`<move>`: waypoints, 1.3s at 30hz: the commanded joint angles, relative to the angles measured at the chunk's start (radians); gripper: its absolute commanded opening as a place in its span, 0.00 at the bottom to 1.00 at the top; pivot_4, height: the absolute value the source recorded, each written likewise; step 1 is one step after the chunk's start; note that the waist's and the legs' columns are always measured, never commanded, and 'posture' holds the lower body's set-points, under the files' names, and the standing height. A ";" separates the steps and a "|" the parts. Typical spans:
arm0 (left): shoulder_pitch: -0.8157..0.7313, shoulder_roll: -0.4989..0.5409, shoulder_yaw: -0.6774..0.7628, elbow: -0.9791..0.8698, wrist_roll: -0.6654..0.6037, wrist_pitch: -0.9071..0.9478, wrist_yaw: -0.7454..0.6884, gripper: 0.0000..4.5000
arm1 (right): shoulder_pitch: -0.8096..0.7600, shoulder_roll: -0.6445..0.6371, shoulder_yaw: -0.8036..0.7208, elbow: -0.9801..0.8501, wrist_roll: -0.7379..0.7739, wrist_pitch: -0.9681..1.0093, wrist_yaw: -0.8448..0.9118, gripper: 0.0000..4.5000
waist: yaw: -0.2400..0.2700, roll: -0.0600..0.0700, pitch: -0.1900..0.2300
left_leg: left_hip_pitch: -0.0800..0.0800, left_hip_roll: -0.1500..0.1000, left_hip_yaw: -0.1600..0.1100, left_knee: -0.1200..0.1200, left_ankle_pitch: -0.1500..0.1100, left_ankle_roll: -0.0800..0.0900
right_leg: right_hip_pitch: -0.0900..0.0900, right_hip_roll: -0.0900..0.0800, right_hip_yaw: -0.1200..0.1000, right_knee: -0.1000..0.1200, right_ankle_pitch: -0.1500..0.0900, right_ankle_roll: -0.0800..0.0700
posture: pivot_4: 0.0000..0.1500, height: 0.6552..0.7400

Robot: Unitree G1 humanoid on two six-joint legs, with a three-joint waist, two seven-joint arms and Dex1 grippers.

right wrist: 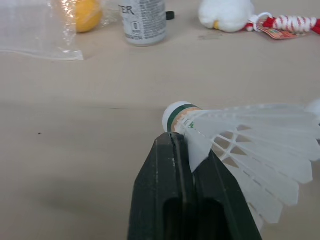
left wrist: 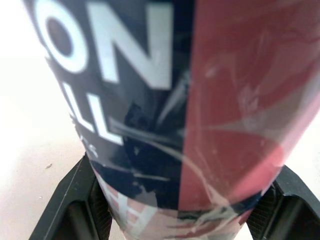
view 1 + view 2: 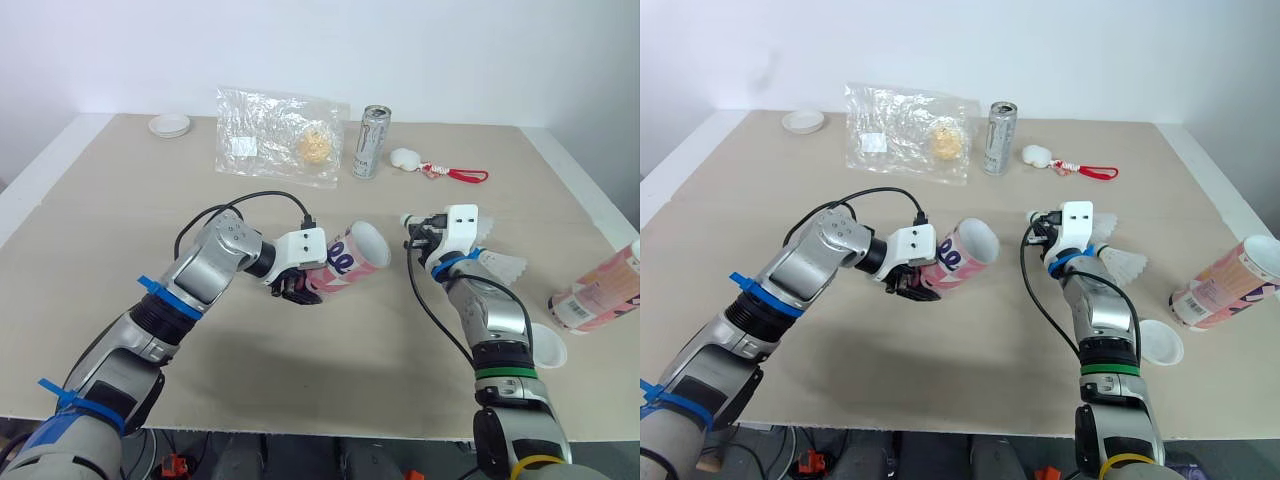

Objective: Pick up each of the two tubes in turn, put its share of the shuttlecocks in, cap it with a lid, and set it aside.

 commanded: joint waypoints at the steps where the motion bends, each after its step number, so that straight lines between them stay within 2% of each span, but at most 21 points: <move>1: 0.015 -0.005 -0.010 0.014 0.014 0.000 0.026 0.64 | 0.037 -0.075 0.022 -0.166 -0.005 -0.023 0.096 0.01 | 0.002 0.000 0.000 | 0.000 0.000 0.000 0.000 0.000 0.000 | 0.000 0.000 0.000 0.000 0.000 0.000 | 1.00 1.00; 5: 0.010 -0.005 -0.010 0.031 0.011 -0.005 0.017 0.64 | 0.113 -0.252 0.059 -0.460 0.002 -0.060 0.303 0.01 | 0.004 0.003 0.001 | -0.001 -0.001 0.000 0.000 0.000 0.000 | 0.000 -0.001 0.000 0.000 -0.001 0.001 | 1.00 1.00; 9: -0.010 -0.017 -0.002 0.065 -0.001 -0.003 0.005 0.64 | 0.156 -0.464 0.041 -0.703 0.060 -0.161 0.564 0.01 | 0.001 0.002 0.000 | 0.001 0.000 0.000 0.000 0.000 0.000 | 0.002 -0.001 -0.001 0.000 -0.003 -0.003 | 1.00 1.00; 11: -0.019 -0.025 -0.001 0.083 0.000 -0.011 0.003 0.64 | 0.163 -0.526 0.046 -0.779 0.076 -0.192 0.644 0.01 | 0.002 0.004 0.001 | 0.000 -0.001 0.001 0.000 0.001 0.002 | 0.002 -0.002 -0.001 0.000 -0.004 -0.003 | 1.00 1.00; 16: -0.028 -0.039 -0.001 0.096 -0.001 -0.016 0.001 0.64 | 0.185 -0.571 0.084 -0.803 0.055 -0.243 0.709 0.01 | 0.002 0.000 0.000 | 0.000 0.000 0.003 0.002 0.001 0.002 | 0.003 -0.003 -0.001 -0.001 -0.004 -0.003 | 1.00 1.00; 28: -0.013 -0.040 0.003 0.050 -0.010 0.018 0.005 0.64 | 0.147 -0.544 0.155 -0.702 -0.012 -0.326 0.735 0.01 | 0.002 -0.001 0.000 | -0.001 -0.001 0.004 0.005 0.001 0.002 | 0.003 -0.004 -0.001 -0.001 -0.004 -0.003 | 1.00 1.00; 29: -0.010 -0.039 0.003 0.045 -0.010 0.022 0.006 0.64 | 0.142 -0.543 0.155 -0.697 -0.010 -0.326 0.738 0.16 | 0.002 -0.001 0.000 | -0.001 -0.001 0.004 0.005 0.001 0.002 | 0.003 -0.004 -0.001 -0.001 -0.004 -0.003 | 1.00 1.00; 30: -0.008 -0.038 0.003 0.043 -0.010 0.024 0.007 0.64 | 0.139 -0.545 0.153 -0.692 -0.009 -0.329 0.742 0.20 | 0.002 -0.001 0.000 | -0.002 -0.001 0.003 0.005 0.001 0.002 | 0.003 -0.004 -0.001 -0.001 -0.004 -0.003 | 1.00 1.00; 31: -0.006 -0.036 0.003 0.042 -0.010 0.024 0.007 0.64 | 0.136 -0.547 0.149 -0.689 -0.004 -0.329 0.746 0.33 | 0.002 -0.001 0.000 | -0.001 -0.001 0.003 0.005 0.001 0.002 | 0.003 -0.004 -0.001 -0.001 -0.004 -0.003 | 1.00 1.00; 34: -0.001 -0.034 0.002 0.040 -0.010 0.023 0.009 0.64 | 0.131 -0.549 0.121 -0.696 0.033 -0.307 0.751 0.60 | 0.002 -0.001 0.000 | -0.001 -0.001 0.003 0.004 0.001 0.002 | 0.003 -0.004 -0.001 -0.001 -0.004 -0.003 | 1.00 1.00; 35: 0.000 -0.034 0.001 0.041 -0.010 0.023 0.011 0.64 | 0.135 -0.550 0.099 -0.709 0.067 -0.273 0.746 0.75 | 0.002 -0.001 0.000 | -0.002 -0.001 0.003 0.004 0.001 0.002 | 0.003 -0.004 -0.001 -0.001 -0.004 -0.003 | 1.00 1.00; 36: -0.001 -0.035 0.000 0.044 -0.009 0.021 0.011 0.64 | 0.146 -0.554 0.072 -0.721 0.095 -0.251 0.741 0.80 | 0.003 -0.001 0.000 | -0.002 -0.001 0.003 0.004 0.001 0.002 | 0.003 -0.004 -0.001 -0.001 -0.004 -0.003 | 1.00 1.00; 38: -0.002 -0.036 -0.001 0.048 -0.010 0.020 0.012 0.64 | 0.168 -0.555 0.019 -0.744 0.148 -0.199 0.720 0.99 | 0.003 -0.001 0.000 | -0.002 -0.001 0.003 0.004 0.001 0.002 | 0.003 -0.004 -0.001 -0.001 -0.004 -0.003 | 1.00 1.00; 39: -0.003 -0.038 -0.002 0.052 -0.010 0.017 0.013 0.64 | 0.185 -0.552 -0.020 -0.756 0.187 -0.152 0.697 0.99 | 0.004 -0.001 0.000 | -0.002 -0.001 0.003 0.004 0.001 0.002 | 0.003 -0.004 -0.001 -0.001 -0.004 -0.003 | 1.00 1.00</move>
